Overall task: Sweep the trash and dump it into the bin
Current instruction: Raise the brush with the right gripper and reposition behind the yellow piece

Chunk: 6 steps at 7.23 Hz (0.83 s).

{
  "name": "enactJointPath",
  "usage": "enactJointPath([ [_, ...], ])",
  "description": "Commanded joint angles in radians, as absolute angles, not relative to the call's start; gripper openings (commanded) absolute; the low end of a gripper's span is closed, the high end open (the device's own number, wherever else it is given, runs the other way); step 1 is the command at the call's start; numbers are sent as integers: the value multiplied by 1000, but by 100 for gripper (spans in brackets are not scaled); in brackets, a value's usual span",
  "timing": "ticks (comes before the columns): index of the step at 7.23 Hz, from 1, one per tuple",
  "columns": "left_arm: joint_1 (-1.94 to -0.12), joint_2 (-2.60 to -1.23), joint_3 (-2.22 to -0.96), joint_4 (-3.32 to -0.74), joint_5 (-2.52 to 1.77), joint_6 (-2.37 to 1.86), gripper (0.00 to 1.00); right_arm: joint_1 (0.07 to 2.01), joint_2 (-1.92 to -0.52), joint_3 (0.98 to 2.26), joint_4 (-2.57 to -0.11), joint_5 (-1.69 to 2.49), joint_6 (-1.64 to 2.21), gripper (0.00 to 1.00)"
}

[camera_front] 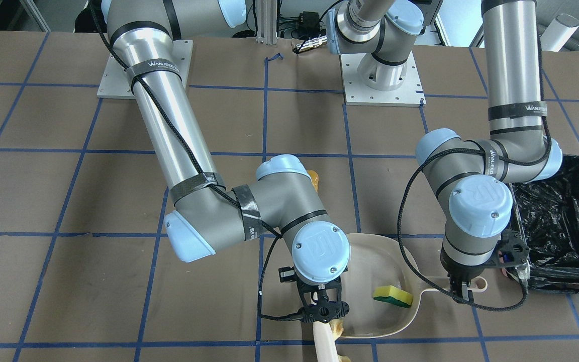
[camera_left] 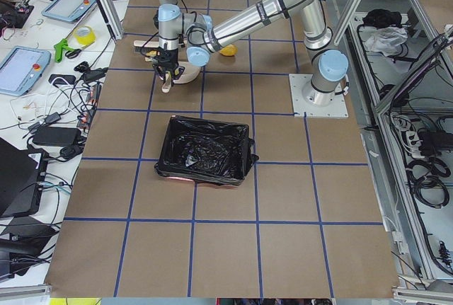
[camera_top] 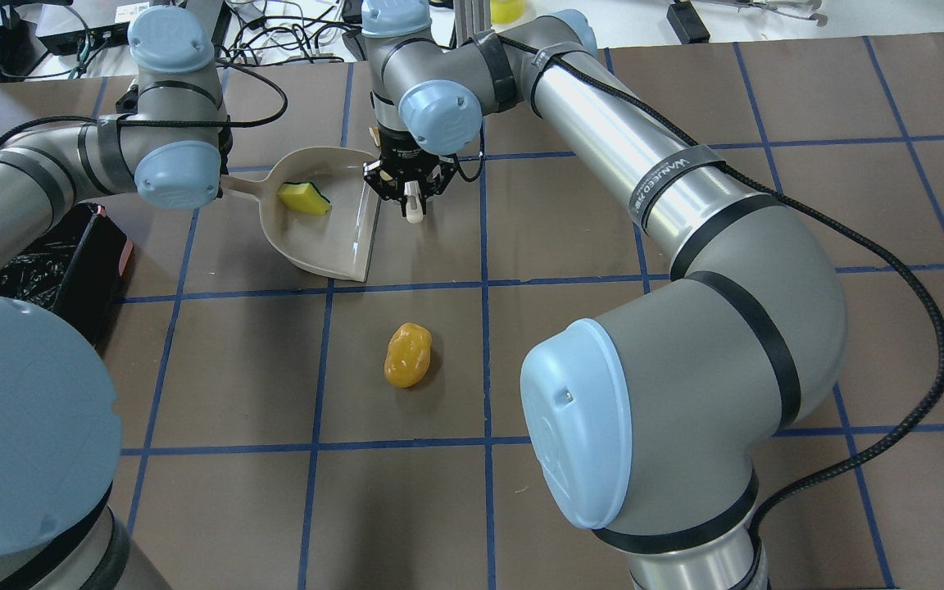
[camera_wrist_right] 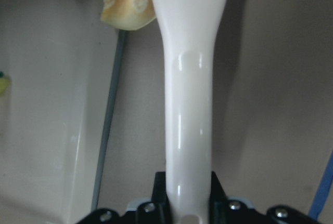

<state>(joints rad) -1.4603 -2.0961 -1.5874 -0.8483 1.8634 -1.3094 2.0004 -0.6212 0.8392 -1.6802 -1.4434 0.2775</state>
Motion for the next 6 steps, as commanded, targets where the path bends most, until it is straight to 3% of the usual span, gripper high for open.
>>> enactJointPath([
  [1, -1460, -2092, -1586, -848, 1864, -1308, 0, 2045, -633, 857, -1633, -1475, 273, 10],
  [4, -1460, -2086, -1588, -848, 1865, -1308, 0, 2048, -744, 1019, -1608, -1464, 284, 10],
  [6, -1460, -2088, -1586, -848, 1865, -1307, 0, 2051, -764, 1055, -1612, -1445, 316, 10],
])
